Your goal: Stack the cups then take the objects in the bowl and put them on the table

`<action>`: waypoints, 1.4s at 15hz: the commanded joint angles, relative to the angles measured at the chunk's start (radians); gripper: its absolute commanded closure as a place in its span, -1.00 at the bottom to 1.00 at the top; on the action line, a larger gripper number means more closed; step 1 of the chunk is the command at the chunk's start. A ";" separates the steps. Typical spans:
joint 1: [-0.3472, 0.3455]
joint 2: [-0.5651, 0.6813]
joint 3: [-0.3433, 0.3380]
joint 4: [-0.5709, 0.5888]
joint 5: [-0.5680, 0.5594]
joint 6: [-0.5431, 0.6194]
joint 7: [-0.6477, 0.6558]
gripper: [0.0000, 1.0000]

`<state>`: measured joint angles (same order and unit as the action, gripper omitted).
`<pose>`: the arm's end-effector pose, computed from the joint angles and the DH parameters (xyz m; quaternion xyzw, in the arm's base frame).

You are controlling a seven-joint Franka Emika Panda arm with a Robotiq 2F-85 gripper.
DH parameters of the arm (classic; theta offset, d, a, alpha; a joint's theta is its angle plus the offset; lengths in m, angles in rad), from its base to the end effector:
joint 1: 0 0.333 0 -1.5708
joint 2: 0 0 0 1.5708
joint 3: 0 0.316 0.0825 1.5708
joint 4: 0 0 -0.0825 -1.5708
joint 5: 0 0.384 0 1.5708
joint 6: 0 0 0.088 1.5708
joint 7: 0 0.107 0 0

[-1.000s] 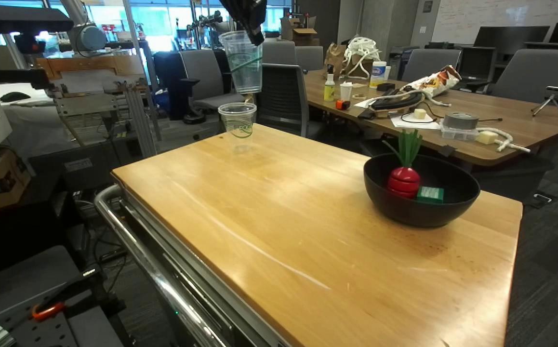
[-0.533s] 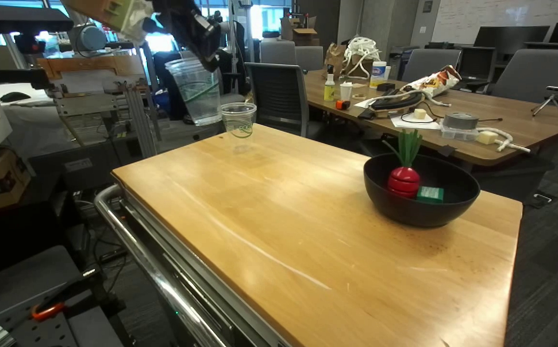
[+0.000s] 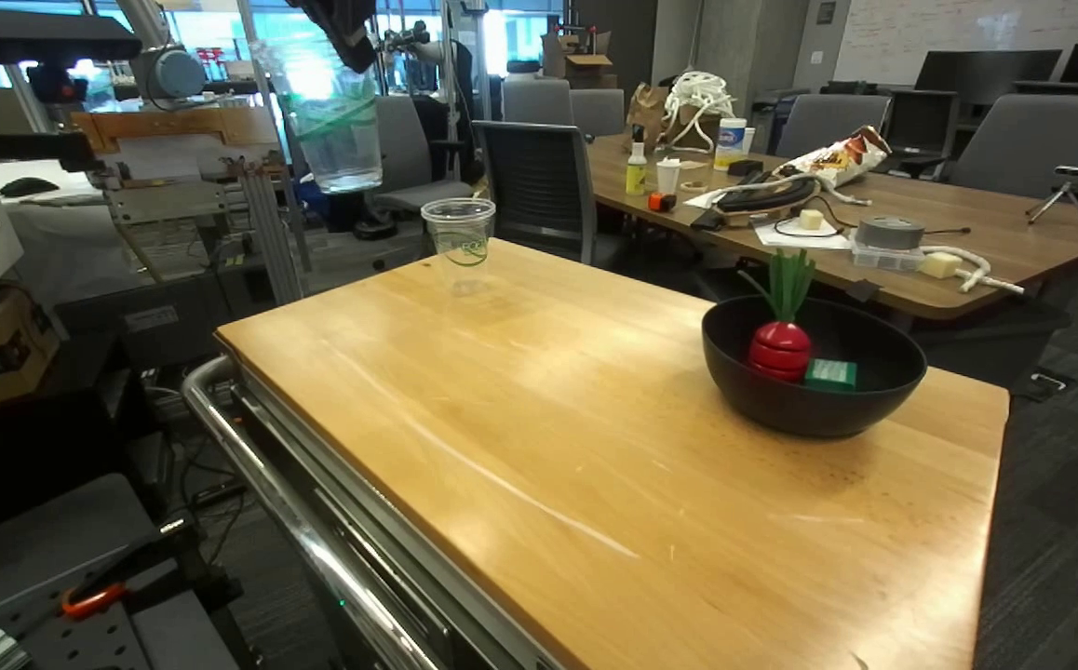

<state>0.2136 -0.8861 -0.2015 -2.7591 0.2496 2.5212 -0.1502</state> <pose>0.3367 -0.0035 0.5227 -0.9365 -0.0126 -0.3101 0.1634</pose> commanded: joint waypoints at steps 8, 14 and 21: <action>0.154 0.512 0.080 0.219 0.163 0.246 0.046 0.96; 0.145 0.630 0.108 0.413 0.302 0.203 -0.012 0.96; 0.092 0.623 0.135 0.421 0.346 0.239 0.001 0.96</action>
<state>0.3465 -0.2901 -0.0906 -2.3648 0.5685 2.7335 -0.1592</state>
